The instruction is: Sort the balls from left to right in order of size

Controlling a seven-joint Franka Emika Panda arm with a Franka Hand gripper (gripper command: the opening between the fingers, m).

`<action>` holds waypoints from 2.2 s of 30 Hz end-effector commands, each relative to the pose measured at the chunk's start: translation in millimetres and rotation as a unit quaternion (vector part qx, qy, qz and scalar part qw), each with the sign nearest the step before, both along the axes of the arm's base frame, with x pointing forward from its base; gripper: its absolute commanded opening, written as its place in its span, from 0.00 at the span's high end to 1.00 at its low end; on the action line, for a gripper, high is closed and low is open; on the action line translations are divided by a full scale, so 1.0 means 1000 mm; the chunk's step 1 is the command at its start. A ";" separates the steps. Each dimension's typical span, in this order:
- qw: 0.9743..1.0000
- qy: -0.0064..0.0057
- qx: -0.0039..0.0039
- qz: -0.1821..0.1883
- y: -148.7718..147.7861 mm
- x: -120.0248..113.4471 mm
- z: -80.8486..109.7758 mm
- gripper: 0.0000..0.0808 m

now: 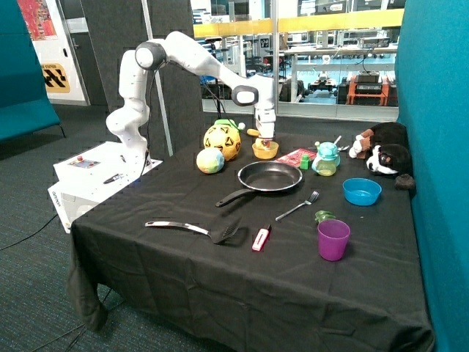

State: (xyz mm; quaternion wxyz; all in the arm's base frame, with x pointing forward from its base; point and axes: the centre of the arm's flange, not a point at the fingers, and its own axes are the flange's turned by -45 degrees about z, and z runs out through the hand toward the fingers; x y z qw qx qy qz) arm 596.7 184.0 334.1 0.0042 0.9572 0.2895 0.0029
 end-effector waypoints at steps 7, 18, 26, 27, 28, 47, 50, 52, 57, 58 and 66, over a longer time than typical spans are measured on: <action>1.000 0.004 0.003 0.008 -0.025 -0.006 0.047 1.00; 1.000 0.004 0.003 0.030 -0.040 -0.020 0.098 1.00; 1.000 0.004 0.003 0.028 -0.061 -0.029 0.130 1.00; 1.000 0.004 0.003 0.023 -0.063 -0.030 0.132 1.00; 1.000 0.004 0.003 0.024 -0.067 -0.031 0.136 1.00; 0.999 0.004 0.003 -0.041 -0.158 -0.043 0.162 1.00; 0.999 0.004 0.003 -0.052 -0.175 -0.046 0.163 1.00; 0.999 0.004 0.003 -0.054 -0.183 -0.048 0.164 1.00; 0.998 0.004 0.003 -0.064 -0.207 -0.054 0.163 1.00; 0.998 0.004 0.003 -0.064 -0.209 -0.055 0.163 1.00; 0.995 0.004 0.004 -0.095 -0.251 -0.067 0.154 1.00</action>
